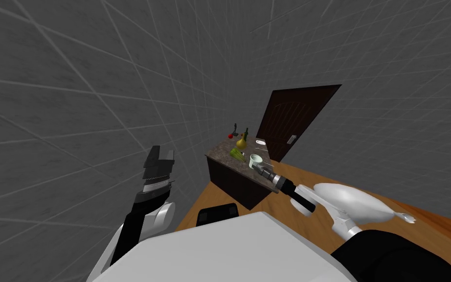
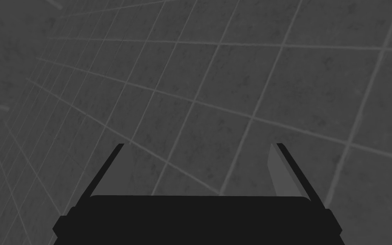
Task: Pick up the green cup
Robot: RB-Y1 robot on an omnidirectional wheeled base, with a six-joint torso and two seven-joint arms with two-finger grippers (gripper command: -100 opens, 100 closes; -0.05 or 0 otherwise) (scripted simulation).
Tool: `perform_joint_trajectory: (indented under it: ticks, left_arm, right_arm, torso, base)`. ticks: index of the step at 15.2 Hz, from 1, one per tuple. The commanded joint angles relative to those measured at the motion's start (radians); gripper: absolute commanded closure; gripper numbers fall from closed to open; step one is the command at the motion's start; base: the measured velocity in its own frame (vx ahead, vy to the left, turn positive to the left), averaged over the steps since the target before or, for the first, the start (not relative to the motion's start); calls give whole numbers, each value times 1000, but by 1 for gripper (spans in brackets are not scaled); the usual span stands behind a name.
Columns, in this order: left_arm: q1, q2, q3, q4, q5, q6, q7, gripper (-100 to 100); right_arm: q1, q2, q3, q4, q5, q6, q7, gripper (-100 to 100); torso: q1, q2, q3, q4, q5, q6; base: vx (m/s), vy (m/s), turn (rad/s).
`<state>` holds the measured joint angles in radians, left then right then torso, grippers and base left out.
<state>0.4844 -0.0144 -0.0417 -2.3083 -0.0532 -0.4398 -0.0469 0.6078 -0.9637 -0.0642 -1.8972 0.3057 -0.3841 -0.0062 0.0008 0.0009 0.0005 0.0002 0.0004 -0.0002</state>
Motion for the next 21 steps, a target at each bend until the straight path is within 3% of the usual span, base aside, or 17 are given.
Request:
perform_joint_trajectory:
  ticks: [1,2,3,5,6,8,9,11,12,14,15,17,18,20,21]
  left_arm:
    - [0,0,0,0,0,0,0,0]
    - [0,0,0,0,0,0,0,0]
    - [0,0,0,0,0,0,0,0]
    - [0,0,0,0,0,0,0,0]
    - [0,0,0,0,0,0,0,0]
    - [0,0,0,0,0,0,0,0]
    - [0,0,0,0,0,0,0,0]
    - [0,0,0,0,0,0,0,0]
    - [0,0,0,0,0,0,0,0]
    - [0,0,0,0,0,0,0,0]
    - [0,0,0,0,0,0,0,0]
    - [0,0,0,0,0,0,0,0]
    - [0,0,0,0,0,0,0,0]
    - [0,0,0,0,0,0,0,0]
    - [0,0,0,0,0,0,0,0]
  right_arm:
    - [10,-50,-2,22,15,0,2,-100]
    - [10,-60,-2,22,15,0,2,-100]
    - [21,-92,-7,54,32,-1,1,-100]
    - [21,-127,-7,54,32,-1,1,-100]
    - [33,-153,-12,86,50,-3,-1,-100]
    - [33,-193,-12,86,50,-3,-1,-100]
    - [44,-216,-17,118,68,-5,-2,-100]
    - [44,-258,-17,118,68,-5,-2,-100]
    - [56,-281,-21,149,86,-7,-3,-100]
    - [56,-323,-21,149,86,-7,-3,-100]
    - [68,-349,-25,180,104,-9,-5,-100]
    - [68,-387,-25,180,104,-9,-5,-100]
    - [79,-413,-28,210,122,-11,-6,-100]
    - [79,-449,-28,210,122,-11,-6,-100]
    - [91,-475,-31,239,139,-14,-7,-100]
  torso:
    - [0,0,0,0,0,0]
    - [0,0,0,0,0,0]
    - [0,0,0,0,0,0]
    - [0,0,0,0,0,0]
    - [0,0,0,0,0,0]
    - [1,0,0,0,0,0]
    - [0,0,0,0,0,0]
    - [1,0,0,0,0,0]
    - [1,0,0,0,0,0]
    - [1,0,0,0,0,0]
    - [1,0,0,0,0,0]
    - [1,0,0,0,0,0]
    - [1,0,0,0,0,0]
    - [1,0,0,0,0,0]
    - [1,0,0,0,0,0]
  base:
    - [-18,21,54]
    - [-13,17,21]
    - [-14,20,60]
    - [-11,21,35]
    - [-16,23,55]
    - [-16,21,41]
    - [-14,24,57]
    - [-14,22,34]
    - [-13,23,59]
    - [-14,21,45]
    - [-14,22,52]
    - [-11,21,45]
    - [-8,24,61]
    - [-11,23,41]
    - [-16,26,55]
